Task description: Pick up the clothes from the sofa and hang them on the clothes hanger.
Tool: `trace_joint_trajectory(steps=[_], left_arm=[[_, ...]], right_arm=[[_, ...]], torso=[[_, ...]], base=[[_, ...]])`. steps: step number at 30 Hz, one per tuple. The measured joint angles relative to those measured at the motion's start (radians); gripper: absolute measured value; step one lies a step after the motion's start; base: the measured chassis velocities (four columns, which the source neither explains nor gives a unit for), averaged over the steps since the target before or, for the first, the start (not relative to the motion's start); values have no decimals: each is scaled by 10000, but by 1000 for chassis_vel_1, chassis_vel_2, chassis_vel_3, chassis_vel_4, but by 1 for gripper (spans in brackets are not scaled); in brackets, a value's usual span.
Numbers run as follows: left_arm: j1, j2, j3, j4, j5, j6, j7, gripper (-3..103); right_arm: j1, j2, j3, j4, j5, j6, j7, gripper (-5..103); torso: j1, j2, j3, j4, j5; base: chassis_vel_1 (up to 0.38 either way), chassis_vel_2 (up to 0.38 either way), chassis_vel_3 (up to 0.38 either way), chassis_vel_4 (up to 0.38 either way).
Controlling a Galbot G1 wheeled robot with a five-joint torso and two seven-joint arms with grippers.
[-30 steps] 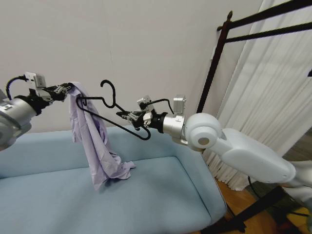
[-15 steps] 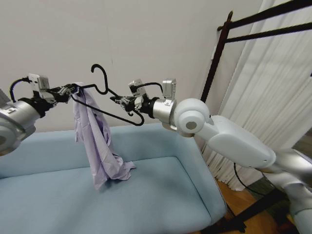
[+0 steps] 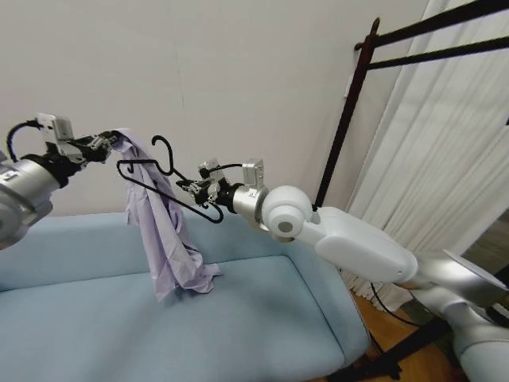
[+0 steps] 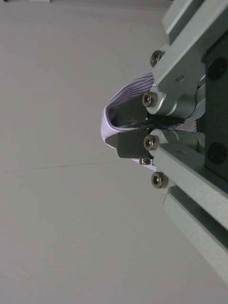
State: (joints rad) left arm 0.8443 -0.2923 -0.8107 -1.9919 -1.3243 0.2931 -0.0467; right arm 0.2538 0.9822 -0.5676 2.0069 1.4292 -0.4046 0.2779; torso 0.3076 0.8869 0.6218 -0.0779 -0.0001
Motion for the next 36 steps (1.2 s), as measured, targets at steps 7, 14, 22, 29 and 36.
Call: trace_joint_trajectory(steps=[7,14,22,29,36], left_arm=[[32,-76,68,361,118,-128,146,1],[106,-96,82,638,222,-215,247,1],[188,-51,46,540,222,-216,252,1],[191,95,44,416,184,-179,158,1],[173,169,41,287,123,-138,40,1]], right_arm=[[-10,-593,97,634,98,-16,75,2],[-33,-1461,458,1321,289,-87,40,2],[-157,-1758,664,1356,285,-94,-53,2],[-231,-1812,866,1650,382,-92,-32,2],[-232,-1737,786,1699,413,-92,-14,2]], torso=[[0,-1,0,-1,2],[-1,0,-1,-1,2],[0,0,-1,0,3],[0,0,-1,1,3],[0,0,0,0,3]], base=[[0,0,0,0],[0,0,0,0],[0,0,0,0],[0,0,0,0],[0,0,0,0]])
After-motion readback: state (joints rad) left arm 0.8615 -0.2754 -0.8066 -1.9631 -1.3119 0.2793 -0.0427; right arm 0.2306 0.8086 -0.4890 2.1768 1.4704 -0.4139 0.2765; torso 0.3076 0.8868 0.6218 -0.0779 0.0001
